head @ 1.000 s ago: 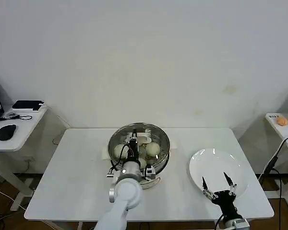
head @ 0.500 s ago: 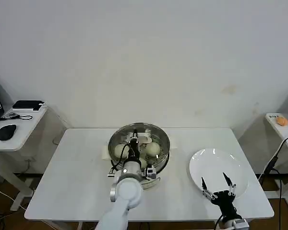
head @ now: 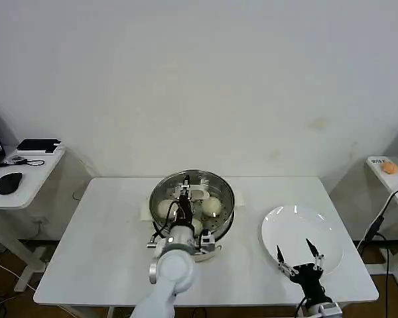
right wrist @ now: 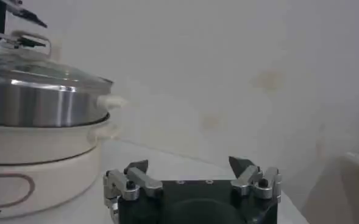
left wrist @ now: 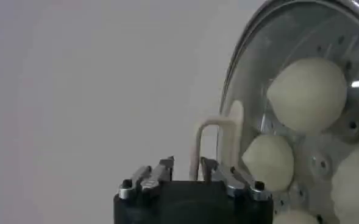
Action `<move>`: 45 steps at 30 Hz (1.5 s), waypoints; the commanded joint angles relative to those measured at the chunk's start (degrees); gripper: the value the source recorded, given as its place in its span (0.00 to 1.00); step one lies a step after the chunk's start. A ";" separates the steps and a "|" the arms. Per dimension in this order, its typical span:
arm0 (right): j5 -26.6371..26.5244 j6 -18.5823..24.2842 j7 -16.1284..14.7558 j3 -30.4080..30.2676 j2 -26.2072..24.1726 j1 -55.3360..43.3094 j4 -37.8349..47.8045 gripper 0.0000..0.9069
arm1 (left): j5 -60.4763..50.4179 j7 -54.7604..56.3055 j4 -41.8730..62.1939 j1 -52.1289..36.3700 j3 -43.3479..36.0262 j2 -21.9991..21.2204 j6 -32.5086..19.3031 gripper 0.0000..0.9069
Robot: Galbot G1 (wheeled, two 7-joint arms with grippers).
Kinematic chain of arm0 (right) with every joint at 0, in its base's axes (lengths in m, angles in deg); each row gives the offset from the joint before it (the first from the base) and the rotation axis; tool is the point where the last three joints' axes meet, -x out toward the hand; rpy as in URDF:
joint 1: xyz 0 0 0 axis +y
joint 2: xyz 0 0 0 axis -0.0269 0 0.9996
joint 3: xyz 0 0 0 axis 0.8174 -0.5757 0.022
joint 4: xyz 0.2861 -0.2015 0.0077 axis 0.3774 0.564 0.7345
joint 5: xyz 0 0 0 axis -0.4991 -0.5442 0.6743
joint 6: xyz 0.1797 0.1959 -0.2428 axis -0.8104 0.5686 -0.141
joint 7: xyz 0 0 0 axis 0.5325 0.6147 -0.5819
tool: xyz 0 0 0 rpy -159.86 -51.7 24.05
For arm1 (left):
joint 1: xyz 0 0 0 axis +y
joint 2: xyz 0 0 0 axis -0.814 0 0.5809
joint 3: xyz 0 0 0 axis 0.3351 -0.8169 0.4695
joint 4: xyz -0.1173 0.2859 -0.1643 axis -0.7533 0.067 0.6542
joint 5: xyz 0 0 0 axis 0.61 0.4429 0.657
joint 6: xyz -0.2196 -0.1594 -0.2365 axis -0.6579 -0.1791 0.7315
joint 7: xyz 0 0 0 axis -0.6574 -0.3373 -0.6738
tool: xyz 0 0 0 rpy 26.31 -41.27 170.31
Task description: Take steamed baozi put them in steamer then cover it.
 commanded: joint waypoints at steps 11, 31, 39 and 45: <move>-0.01 -0.05 0.13 -0.30 -0.07 0.39 0.47 1.00 | 14.81 6.47 -19.44 11.47 2.13 9.37 -3.24 1.00; -6.07 -2.84 0.30 -4.33 -2.27 5.08 -4.12 1.00 | 110.75 28.55 -12.86 35.00 31.79 15.79 -26.92 1.00; -9.60 -4.72 0.24 -3.32 -3.90 8.20 -6.45 1.00 | 104.73 26.23 -9.73 37.92 31.97 13.96 -28.45 1.00; -11.72 -6.05 0.70 -3.15 -5.29 10.52 -8.08 1.00 | 104.21 24.90 -9.02 38.57 31.98 13.24 -28.94 1.00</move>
